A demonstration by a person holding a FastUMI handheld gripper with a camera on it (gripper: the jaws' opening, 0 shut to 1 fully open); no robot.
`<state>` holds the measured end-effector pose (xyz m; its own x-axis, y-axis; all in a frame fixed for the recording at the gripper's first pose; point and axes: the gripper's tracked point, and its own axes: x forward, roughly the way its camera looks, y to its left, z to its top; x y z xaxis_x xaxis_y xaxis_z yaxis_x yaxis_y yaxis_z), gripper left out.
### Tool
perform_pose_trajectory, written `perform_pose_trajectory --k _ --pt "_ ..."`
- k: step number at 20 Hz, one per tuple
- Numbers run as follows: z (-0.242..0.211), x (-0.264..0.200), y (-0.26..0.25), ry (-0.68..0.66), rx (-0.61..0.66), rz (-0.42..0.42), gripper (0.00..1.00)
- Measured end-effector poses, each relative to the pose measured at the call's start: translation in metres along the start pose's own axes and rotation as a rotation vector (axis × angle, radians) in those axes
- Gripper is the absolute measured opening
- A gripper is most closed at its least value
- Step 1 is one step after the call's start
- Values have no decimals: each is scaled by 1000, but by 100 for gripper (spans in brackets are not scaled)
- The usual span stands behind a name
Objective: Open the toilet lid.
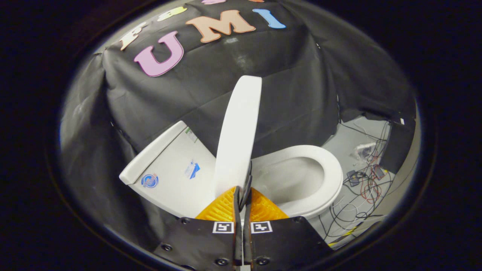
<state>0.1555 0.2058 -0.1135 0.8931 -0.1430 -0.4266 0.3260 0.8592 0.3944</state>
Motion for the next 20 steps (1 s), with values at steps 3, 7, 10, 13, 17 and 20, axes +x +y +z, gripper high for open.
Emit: perform_pose_trajectory --k 3,7,10,13,17,20 --pt "1 0 8 -20 7 7 2" --pt "1 0 16 -27 -35 0 2" --pt "2 0 21 -23 -74 -7 2" --pt "2 0 25 -25 -107 -8 2" --pt "1 2 34 -34 -127 -4 2" --pt "2 2 41 -40 -166 -10 2"
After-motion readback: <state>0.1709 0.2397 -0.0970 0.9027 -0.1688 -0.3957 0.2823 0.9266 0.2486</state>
